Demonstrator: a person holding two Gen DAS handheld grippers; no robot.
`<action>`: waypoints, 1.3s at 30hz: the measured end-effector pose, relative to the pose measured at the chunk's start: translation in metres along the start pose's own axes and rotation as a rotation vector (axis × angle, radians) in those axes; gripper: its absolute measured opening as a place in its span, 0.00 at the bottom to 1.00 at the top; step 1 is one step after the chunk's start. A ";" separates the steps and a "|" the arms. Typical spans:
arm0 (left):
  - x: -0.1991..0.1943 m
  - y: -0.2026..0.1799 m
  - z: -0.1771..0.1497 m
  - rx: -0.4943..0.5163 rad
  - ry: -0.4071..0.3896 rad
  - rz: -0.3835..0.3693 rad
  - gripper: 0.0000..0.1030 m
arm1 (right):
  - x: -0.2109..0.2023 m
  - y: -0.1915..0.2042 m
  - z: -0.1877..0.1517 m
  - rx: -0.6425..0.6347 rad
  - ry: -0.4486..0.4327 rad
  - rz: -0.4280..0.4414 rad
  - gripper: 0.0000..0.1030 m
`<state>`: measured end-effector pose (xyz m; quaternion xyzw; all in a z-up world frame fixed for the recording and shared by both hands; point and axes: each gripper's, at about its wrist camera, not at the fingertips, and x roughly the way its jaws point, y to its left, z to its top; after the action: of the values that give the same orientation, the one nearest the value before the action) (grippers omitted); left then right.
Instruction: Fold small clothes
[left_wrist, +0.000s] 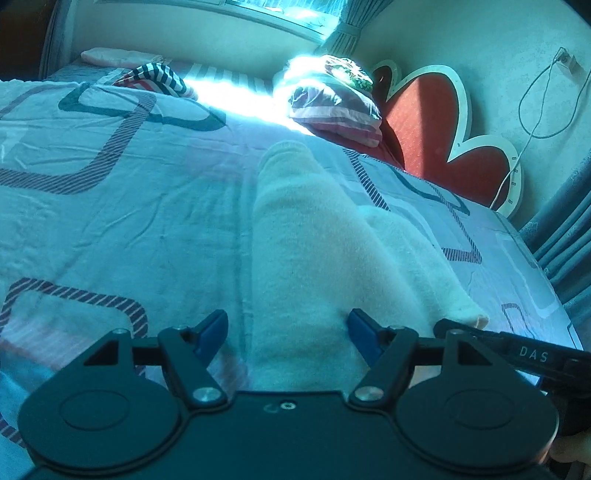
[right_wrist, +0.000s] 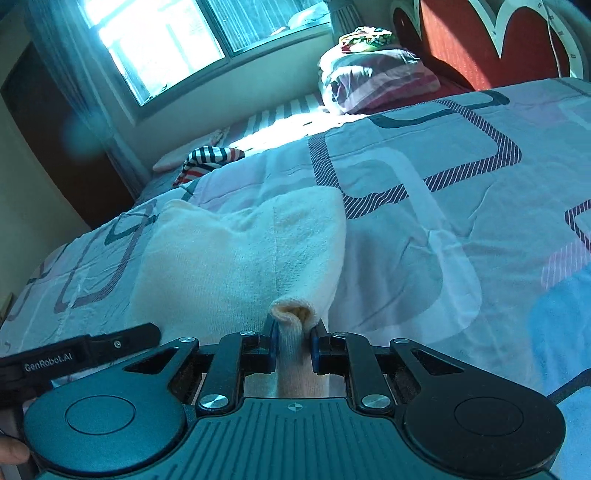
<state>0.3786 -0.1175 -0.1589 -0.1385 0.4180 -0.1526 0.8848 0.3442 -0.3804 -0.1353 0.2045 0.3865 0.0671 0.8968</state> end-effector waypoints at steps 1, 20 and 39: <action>0.000 0.002 0.000 -0.011 0.001 -0.001 0.69 | 0.000 0.001 0.001 0.002 -0.004 -0.001 0.15; 0.025 0.022 0.057 -0.224 0.001 -0.046 0.68 | 0.018 -0.021 0.062 0.148 -0.032 -0.001 0.56; 0.061 0.057 0.068 -0.254 -0.044 0.016 0.11 | 0.082 -0.013 0.067 -0.118 -0.040 -0.141 0.07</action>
<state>0.4778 -0.0807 -0.1814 -0.2493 0.4156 -0.0884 0.8703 0.4487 -0.3905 -0.1539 0.1248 0.3773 0.0224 0.9174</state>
